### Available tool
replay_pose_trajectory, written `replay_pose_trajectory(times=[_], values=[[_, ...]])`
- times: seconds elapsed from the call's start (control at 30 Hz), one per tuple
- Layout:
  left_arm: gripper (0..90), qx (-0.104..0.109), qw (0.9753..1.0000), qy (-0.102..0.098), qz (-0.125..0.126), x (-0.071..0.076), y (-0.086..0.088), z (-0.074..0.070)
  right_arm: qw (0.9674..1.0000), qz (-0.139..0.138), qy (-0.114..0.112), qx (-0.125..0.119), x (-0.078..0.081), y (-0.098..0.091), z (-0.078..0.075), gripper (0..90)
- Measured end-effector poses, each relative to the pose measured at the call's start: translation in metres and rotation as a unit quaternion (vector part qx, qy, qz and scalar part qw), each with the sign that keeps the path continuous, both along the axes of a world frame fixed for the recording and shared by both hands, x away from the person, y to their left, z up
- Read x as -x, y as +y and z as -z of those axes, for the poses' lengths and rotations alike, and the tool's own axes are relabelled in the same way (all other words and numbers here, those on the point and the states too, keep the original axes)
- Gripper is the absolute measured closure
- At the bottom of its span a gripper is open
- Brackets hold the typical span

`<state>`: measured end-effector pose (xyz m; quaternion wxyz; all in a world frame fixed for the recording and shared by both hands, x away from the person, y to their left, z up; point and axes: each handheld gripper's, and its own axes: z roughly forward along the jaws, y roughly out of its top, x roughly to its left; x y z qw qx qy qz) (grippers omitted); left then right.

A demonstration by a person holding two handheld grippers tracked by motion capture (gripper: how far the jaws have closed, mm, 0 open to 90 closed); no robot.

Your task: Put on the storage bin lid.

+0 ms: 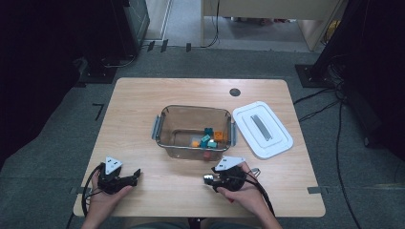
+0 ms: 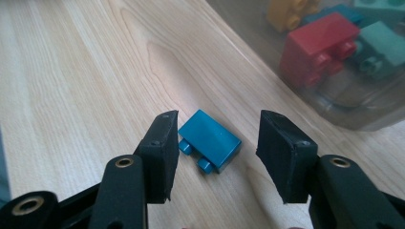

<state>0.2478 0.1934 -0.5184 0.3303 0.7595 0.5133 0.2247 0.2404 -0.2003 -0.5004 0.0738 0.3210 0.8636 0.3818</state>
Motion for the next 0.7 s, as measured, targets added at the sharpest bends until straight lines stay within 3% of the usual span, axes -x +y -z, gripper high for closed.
replay_pose_trajectory(times=[0.2,0.4,0.7], values=[[14.6,0.000,1.0000,0.000,0.000,0.0001,0.0000,0.0000,0.9997,-0.008,-0.009,0.019,-0.0002,0.0049,0.0052,55.9],[14.7,0.000,1.0000,0.000,0.001,0.0001,-0.0001,0.0000,0.9999,-0.009,-0.003,0.012,0.0026,0.0005,0.0021,63.3],[14.7,0.000,1.0000,0.000,0.001,0.0002,-0.0001,0.0000,0.9997,-0.020,-0.002,0.016,0.0028,0.0017,0.0061,60.3]])
